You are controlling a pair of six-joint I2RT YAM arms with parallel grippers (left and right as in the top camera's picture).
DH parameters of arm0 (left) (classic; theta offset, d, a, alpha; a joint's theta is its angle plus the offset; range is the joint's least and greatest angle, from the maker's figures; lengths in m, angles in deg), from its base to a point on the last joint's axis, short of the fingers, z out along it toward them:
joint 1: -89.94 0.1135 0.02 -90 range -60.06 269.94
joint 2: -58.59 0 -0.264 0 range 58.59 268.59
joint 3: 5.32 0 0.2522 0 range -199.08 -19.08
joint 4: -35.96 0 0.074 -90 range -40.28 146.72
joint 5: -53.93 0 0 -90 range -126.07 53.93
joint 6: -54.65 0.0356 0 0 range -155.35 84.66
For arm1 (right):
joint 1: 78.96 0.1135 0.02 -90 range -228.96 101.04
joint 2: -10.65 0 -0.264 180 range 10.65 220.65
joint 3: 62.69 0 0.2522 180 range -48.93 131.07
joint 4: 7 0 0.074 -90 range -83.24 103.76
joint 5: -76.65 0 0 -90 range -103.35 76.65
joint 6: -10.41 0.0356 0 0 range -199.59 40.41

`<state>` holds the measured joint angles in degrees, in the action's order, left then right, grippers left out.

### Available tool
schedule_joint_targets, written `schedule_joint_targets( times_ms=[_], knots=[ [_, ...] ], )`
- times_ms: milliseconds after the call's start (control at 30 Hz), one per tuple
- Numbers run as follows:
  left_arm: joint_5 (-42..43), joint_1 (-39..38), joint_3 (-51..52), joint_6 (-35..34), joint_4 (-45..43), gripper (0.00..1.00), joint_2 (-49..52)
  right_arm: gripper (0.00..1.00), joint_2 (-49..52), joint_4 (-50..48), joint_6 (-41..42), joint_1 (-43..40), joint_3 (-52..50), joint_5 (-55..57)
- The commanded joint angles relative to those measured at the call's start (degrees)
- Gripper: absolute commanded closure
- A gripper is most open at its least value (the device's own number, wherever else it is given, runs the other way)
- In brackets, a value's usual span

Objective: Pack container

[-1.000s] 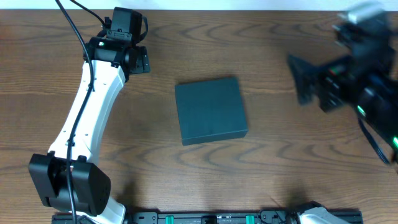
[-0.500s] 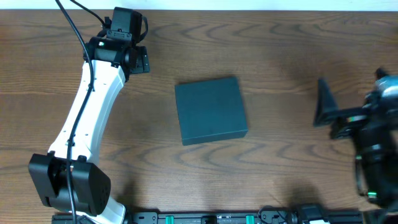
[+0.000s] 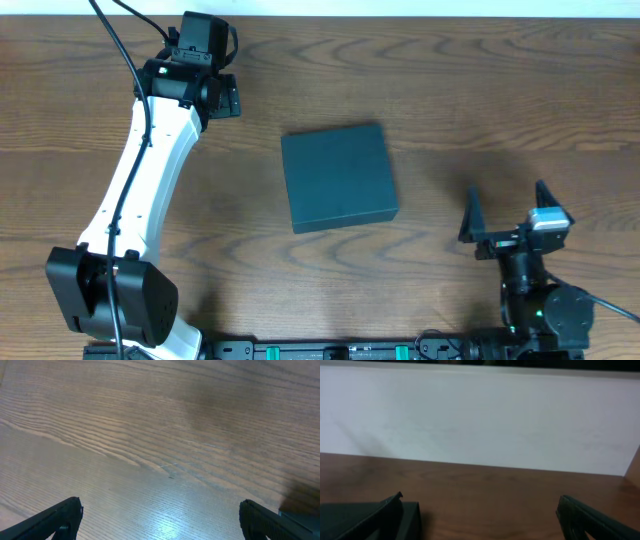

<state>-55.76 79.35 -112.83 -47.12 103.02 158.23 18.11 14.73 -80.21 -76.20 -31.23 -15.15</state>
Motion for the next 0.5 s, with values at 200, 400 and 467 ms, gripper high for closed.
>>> schedule_joint_targets(
  times_ms=[200, 400, 467],
  knots=[
    [-0.5, 0.2, -0.6, 0.1, 0.0, 0.01, 0.0, 0.01, -5.4, -3.4, 6.3, -0.5, -9.8, -1.0],
    [-0.5, 0.2, -0.6, 0.1, 0.0, 0.01, 0.0, 0.01, -6.3, -4.5, 11.5, -0.5, -13.3, 0.7],
    [-0.5, 0.2, -0.6, 0.1, 0.0, 0.02, 0.0, 0.01, -6.6, -4.7, 12.9, -0.5, -14.1, 1.6]
  ],
)
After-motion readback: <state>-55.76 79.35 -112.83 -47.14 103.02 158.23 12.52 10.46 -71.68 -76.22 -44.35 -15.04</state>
